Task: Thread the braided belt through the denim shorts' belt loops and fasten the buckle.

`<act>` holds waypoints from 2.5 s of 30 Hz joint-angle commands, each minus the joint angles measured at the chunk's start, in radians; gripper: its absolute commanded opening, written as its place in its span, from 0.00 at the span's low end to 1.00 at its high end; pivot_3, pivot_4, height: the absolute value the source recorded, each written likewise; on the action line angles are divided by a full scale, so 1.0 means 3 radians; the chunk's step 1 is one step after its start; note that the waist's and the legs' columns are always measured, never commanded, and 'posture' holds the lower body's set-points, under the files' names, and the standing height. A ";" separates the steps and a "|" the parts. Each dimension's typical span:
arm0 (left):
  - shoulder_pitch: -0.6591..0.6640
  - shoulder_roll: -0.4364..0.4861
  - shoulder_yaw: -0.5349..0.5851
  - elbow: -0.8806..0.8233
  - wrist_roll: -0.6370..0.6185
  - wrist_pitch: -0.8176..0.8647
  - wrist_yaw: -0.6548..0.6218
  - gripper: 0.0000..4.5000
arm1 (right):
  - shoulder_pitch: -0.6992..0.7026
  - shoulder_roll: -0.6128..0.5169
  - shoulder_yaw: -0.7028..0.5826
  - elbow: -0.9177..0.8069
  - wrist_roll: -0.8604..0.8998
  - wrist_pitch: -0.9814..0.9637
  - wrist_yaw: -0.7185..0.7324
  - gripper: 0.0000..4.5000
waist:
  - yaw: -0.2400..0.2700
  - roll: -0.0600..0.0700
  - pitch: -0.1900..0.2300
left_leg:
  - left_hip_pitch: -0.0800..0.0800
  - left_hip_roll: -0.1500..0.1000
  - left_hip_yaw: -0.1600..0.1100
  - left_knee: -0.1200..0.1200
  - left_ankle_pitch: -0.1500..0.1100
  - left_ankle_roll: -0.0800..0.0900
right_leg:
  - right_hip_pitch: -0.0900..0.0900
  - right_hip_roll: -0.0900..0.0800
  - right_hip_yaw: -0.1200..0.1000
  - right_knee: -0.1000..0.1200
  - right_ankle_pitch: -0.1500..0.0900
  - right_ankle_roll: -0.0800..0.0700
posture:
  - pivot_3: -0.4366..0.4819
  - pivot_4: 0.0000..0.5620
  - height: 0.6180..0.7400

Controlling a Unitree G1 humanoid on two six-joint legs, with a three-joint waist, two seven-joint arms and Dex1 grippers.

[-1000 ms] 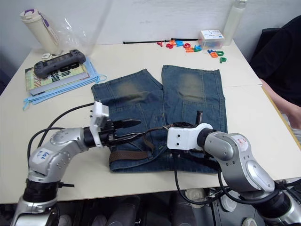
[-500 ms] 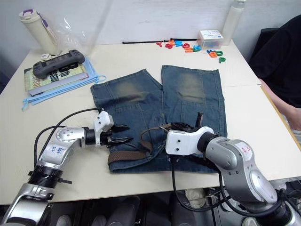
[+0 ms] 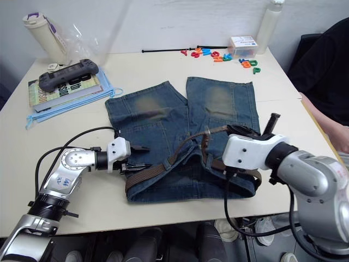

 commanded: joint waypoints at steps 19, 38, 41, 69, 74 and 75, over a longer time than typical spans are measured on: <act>0.0179 -0.0018 -0.0144 0.0099 0.0225 -0.0018 -0.0024 0.64 | -0.0080 -0.0083 -0.0105 -0.0061 0.0246 0.0006 -0.0103 0.00 | 0.0002 0.0001 -0.0013 | 0.0001 0.0001 0.0003 0.0000 -0.0001 0.0002 | 0.0000 0.0000 0.0005 0.0000 -0.0001 0.0000 | 0.48 0.27 0.34; 0.0318 -0.0038 0.0476 -0.1876 -0.1427 0.1435 0.0051 0.99 | -0.0331 0.0162 0.0930 -0.0128 0.0091 0.0216 -0.0289 0.00 | -0.0003 -0.0006 -0.0009 | -0.0006 0.0001 0.0001 0.0004 -0.0002 0.0001 | -0.0003 -0.0001 0.0003 -0.0003 0.0000 0.0000 | 0.48 0.27 0.34; 0.0308 -0.0193 0.0483 -0.2184 -0.1539 0.1678 0.0406 0.99 | -0.0382 0.0153 0.1033 -0.0065 0.0010 0.0194 -0.0293 0.00 | -0.0001 -0.0006 -0.0009 | -0.0005 0.0002 0.0001 0.0004 -0.0002 0.0000 | -0.0003 0.0000 0.0004 -0.0002 -0.0001 0.0000 | 0.48 0.27 0.34; -0.0111 -0.0705 -0.0151 -0.2552 -0.0160 0.2033 0.1659 0.79 | -0.0864 0.0436 0.1634 0.0186 -0.0692 0.0150 -0.0237 0.00 | 0.0003 -0.0012 -0.0006 | -0.0005 0.0002 0.0002 0.0005 0.0008 -0.0019 | -0.0003 0.0003 0.0004 0.0001 -0.0001 0.0000 | 0.48 0.27 0.34; -0.0128 -0.0701 -0.0160 -0.2551 -0.0172 0.2111 0.1626 0.41 | -0.0855 0.0491 0.1631 0.0165 -0.0717 0.0143 -0.0222 0.00 | 0.0004 -0.0012 -0.0006 | -0.0005 0.0001 0.0002 0.0005 0.0008 -0.0019 | -0.0003 0.0003 0.0003 0.0000 -0.0001 0.0000 | 0.48 0.27 0.34; -0.0137 -0.0705 -0.0165 -0.2539 -0.0178 0.2147 0.1625 0.31 | -0.0853 0.0502 0.1630 0.0163 -0.0722 0.0139 -0.0217 0.00 | 0.0005 -0.0012 -0.0006 | -0.0005 0.0001 0.0002 0.0005 0.0008 -0.0019 | -0.0003 0.0003 0.0004 0.0000 -0.0001 0.0000 | 0.48 0.27 0.34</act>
